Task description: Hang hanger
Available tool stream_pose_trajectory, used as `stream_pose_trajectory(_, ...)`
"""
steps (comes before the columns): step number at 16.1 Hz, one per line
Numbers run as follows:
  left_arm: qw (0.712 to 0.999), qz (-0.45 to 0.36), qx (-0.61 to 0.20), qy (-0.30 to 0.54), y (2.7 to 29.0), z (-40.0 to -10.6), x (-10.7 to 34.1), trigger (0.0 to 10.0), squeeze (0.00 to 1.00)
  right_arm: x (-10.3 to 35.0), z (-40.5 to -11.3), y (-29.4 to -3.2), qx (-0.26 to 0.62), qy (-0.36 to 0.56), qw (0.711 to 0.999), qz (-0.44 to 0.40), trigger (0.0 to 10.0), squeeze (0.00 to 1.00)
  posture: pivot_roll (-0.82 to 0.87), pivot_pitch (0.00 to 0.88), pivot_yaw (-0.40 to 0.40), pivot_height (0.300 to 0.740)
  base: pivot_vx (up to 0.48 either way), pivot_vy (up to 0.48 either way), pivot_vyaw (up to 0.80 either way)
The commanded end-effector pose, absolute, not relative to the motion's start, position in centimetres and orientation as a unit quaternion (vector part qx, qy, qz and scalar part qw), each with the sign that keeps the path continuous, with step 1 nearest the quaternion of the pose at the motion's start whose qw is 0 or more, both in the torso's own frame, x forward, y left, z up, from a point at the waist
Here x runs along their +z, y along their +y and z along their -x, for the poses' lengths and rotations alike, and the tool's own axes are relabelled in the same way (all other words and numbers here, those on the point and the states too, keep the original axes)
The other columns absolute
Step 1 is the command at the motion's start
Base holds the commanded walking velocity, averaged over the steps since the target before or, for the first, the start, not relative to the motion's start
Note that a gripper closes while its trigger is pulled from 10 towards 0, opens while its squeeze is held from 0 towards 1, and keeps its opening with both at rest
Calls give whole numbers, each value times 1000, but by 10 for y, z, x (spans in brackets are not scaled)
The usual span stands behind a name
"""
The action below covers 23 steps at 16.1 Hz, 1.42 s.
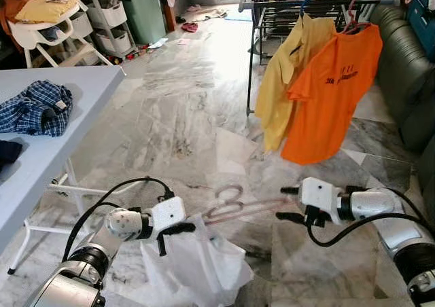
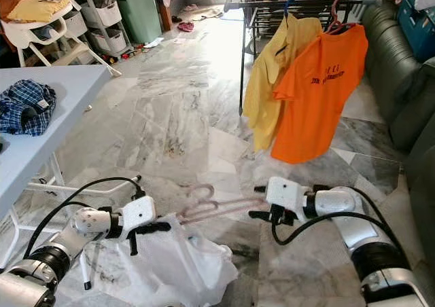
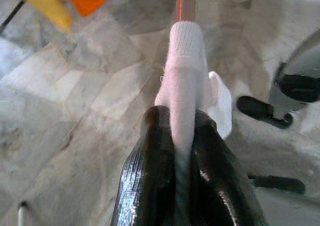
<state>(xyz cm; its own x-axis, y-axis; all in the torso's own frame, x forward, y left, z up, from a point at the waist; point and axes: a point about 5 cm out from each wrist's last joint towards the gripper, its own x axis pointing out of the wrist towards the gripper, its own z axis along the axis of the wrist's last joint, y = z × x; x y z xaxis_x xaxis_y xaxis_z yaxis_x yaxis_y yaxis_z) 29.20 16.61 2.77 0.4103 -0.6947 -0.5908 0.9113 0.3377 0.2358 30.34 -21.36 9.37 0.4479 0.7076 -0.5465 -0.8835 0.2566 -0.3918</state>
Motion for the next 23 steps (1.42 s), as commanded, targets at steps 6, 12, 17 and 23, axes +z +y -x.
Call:
stream_pose_trajectory(6, 898, -198, -338, 200, 189, -296, 22, 0, 0, 82, -309, -197, 346, 63, 909, 226, 10000, 1000, -193, 15, 122, 740, 0, 0, 0)
stream_pose_trajectory(12, 968, -28, -179, 175, 164, -286, 3, 0, 0, 6, -281, -172, 101, 171, 979, 52, 10000, 1000, -166, 1, 104, 740, 0, 0, 0)
stream_pose_trajectory(17, 965, 3, -105, 242, 156, -261, -26, 0, 0, -33, -258, -180, -71, 292, 952, -58, 10000, 0, -168, 0, 91, 740, 0, 0, 0)
stream_pose_trajectory(23, 941, -57, -143, 300, 144, -239, -46, 0, 0, -71, -213, -147, 72, 412, 904, 93, 10000, 0, -144, 0, 83, 740, 0, 0, 0)
